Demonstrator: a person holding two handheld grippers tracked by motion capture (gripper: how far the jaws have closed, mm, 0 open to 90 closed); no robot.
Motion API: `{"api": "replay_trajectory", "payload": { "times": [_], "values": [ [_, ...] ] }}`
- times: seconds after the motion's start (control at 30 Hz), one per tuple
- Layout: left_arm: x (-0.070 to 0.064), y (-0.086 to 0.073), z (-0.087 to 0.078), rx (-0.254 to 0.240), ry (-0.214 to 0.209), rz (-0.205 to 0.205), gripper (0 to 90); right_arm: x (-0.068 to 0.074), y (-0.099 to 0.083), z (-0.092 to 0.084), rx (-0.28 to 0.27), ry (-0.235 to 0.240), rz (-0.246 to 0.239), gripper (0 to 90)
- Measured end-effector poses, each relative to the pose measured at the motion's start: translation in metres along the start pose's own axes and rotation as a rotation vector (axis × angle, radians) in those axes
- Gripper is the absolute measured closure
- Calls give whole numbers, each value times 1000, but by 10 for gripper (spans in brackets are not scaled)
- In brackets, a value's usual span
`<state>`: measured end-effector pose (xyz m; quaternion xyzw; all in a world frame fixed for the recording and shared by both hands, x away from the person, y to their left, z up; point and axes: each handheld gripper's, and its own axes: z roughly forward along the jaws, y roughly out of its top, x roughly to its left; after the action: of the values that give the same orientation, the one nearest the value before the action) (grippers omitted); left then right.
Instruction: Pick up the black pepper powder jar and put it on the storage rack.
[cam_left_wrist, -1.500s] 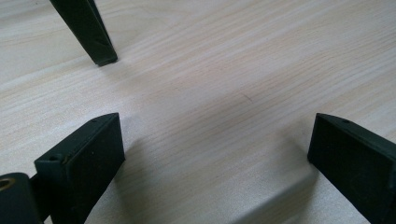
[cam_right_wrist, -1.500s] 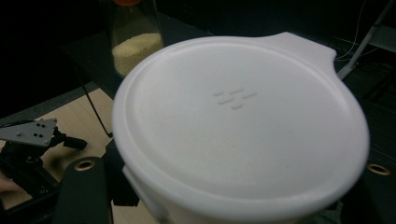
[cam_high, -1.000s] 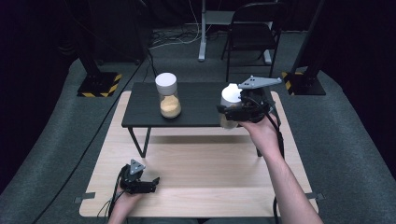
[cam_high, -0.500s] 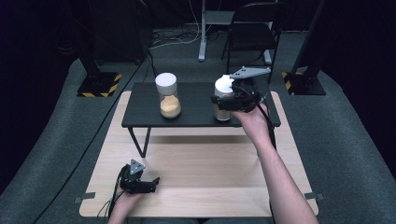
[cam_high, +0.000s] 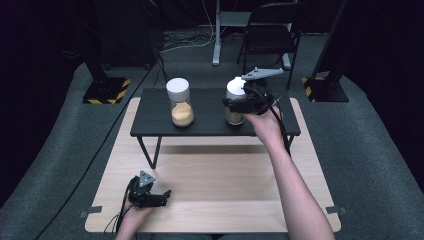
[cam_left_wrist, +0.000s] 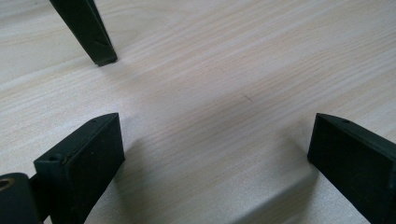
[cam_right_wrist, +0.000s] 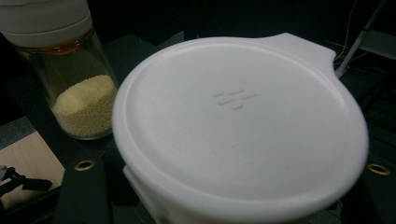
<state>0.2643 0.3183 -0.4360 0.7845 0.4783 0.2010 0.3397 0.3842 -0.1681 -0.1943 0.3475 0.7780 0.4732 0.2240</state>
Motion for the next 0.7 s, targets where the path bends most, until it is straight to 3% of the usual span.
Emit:
{"api": "replay_trajectory", "payload": {
  "times": [0.47,0.7],
  "values": [
    [0,0,0,0,1,3,32,-3,1,4,13,5,3,292],
    [0,0,0,0,1,2,32,0,0,3,12,-1,-2,234]
  ]
}}
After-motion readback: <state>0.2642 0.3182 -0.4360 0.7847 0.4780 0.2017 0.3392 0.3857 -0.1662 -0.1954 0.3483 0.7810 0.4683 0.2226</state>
